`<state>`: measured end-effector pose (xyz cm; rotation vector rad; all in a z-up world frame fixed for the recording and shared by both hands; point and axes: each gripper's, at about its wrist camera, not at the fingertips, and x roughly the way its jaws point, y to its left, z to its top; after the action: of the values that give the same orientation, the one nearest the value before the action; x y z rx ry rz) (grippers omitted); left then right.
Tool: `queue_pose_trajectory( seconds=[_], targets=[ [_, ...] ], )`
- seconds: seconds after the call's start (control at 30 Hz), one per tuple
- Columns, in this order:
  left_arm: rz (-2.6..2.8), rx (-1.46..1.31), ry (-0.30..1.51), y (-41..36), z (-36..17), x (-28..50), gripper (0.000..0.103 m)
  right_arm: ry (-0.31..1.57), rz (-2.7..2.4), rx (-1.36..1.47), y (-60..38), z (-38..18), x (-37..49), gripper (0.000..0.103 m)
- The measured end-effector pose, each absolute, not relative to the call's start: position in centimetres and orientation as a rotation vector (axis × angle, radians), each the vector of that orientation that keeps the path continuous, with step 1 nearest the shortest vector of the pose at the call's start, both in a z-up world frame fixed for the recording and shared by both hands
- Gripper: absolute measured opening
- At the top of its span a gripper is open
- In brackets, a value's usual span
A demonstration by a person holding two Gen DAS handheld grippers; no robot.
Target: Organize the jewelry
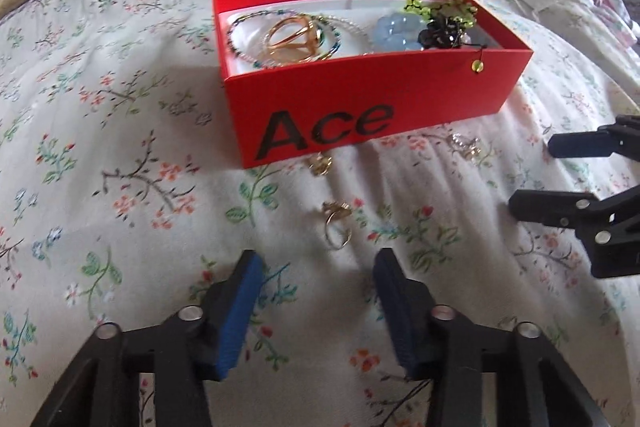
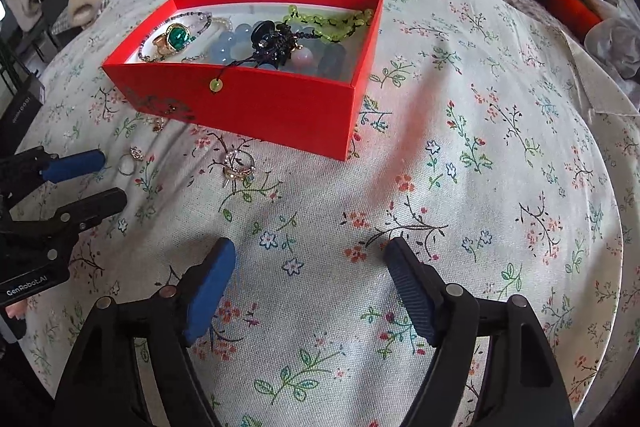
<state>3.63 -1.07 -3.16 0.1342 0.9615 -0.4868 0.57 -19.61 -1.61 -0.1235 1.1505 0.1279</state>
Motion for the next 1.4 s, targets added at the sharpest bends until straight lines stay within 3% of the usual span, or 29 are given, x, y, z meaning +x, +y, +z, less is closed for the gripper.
queue_pose_trajectory(
  seconds=[0.3, 0.37, 1.0, 1.1, 1.17, 1.4],
  targets=[
    [-0.526, 0.112, 0.999, -2.2, -3.1, 4.6, 0.016, 1.156, 0.136, -0.134, -19.3, -1.6, 1.3, 0.081],
    [-0.523, 0.107, 1.005, -2.3, -3.1, 4.9, 0.006, 1.157, 0.137, -0.126, -19.4, -1.6, 1.4, 0.081],
    [-0.489, 0.069, 1.019, -1.2, -2.4, 4.8, 0.001, 1.132, 0.21, -0.114, -17.6, -1.5, 2.6, 0.079],
    [-0.49, 0.067, 1.023, -0.9, -2.4, 4.7, 0.001, 1.125, 0.231, -0.108, -17.0, -1.4, 3.1, 0.07],
    [-0.489, 0.066, 1.022, -0.6, -2.3, 4.7, 0.001, 1.122, 0.247, -0.099, -16.8, -1.3, 3.4, 0.058],
    [-0.488, 0.054, 1.029, -0.2, -2.2, 4.6, 0.001, 1.12, 0.252, -0.089, -15.8, -1.3, 4.5, 0.037]
  ],
)
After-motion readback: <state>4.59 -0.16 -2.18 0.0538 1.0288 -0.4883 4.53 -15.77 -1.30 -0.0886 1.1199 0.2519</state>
